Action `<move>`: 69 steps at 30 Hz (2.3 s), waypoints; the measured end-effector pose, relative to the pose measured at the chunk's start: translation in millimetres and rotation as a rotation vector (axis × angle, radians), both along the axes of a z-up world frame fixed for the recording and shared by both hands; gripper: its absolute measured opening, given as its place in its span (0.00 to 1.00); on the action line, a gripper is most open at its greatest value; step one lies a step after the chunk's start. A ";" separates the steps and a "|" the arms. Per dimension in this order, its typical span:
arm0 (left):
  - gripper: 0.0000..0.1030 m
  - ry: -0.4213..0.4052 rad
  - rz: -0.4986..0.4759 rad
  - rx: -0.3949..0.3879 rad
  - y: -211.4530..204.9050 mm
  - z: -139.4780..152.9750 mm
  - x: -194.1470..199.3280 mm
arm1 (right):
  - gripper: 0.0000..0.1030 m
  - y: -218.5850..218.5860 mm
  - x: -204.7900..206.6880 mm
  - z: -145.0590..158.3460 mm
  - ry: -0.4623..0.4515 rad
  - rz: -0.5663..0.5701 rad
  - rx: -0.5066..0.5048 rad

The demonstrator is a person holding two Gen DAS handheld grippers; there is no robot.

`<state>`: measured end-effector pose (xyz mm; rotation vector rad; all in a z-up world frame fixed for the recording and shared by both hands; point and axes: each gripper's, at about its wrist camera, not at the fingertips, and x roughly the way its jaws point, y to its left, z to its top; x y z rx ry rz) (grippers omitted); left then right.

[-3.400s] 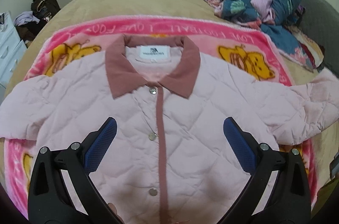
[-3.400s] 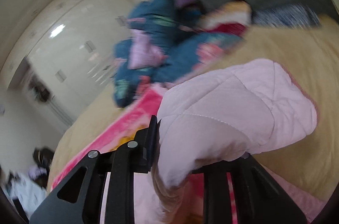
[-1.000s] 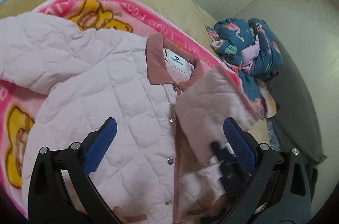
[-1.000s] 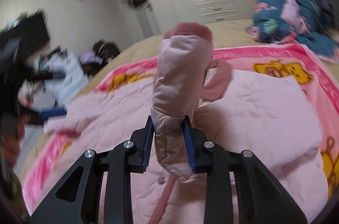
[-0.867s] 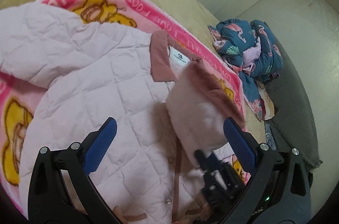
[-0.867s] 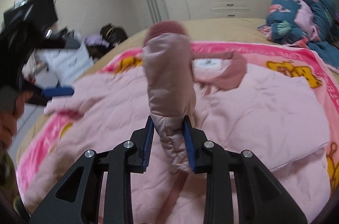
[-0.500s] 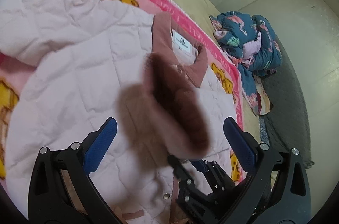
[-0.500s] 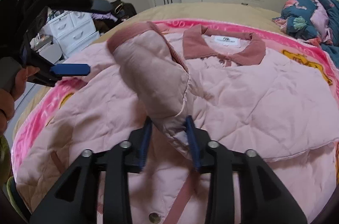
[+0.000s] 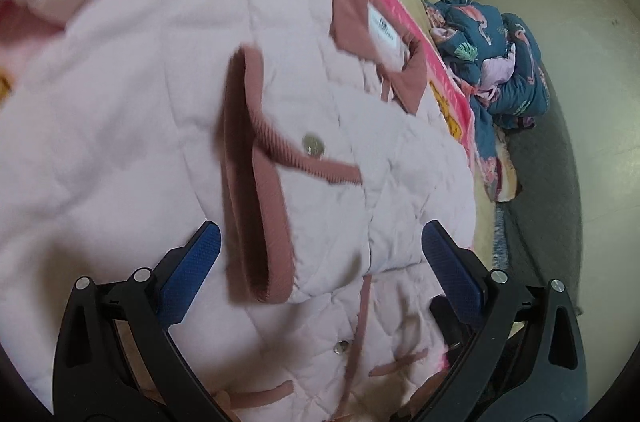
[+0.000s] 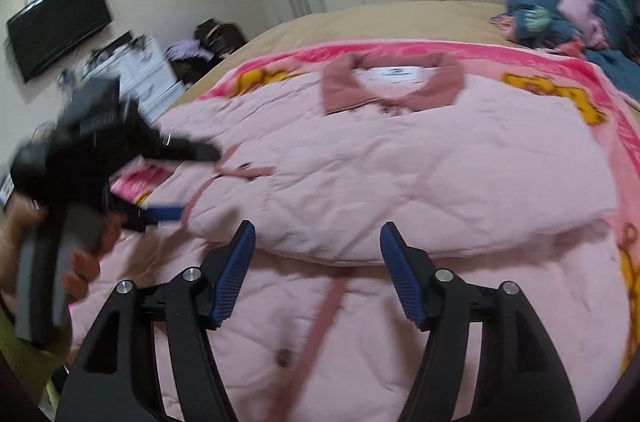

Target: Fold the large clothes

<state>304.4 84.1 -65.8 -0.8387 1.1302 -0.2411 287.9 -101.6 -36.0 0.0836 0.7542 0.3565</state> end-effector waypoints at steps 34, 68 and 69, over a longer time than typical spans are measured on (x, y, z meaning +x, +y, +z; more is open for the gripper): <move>0.12 -0.323 -0.060 0.341 13.5 95.0 63.0 | 0.66 -128.6 -14.6 12.9 0.013 -0.369 0.084; 0.22 -0.136 -0.014 0.452 37.8 8.5 41.4 | 0.78 -104.6 109.7 -41.1 0.237 -0.315 -0.122; 0.27 -0.147 -0.015 0.461 37.2 13.1 38.8 | 0.82 -104.2 104.4 -35.8 0.224 -0.313 -0.106</move>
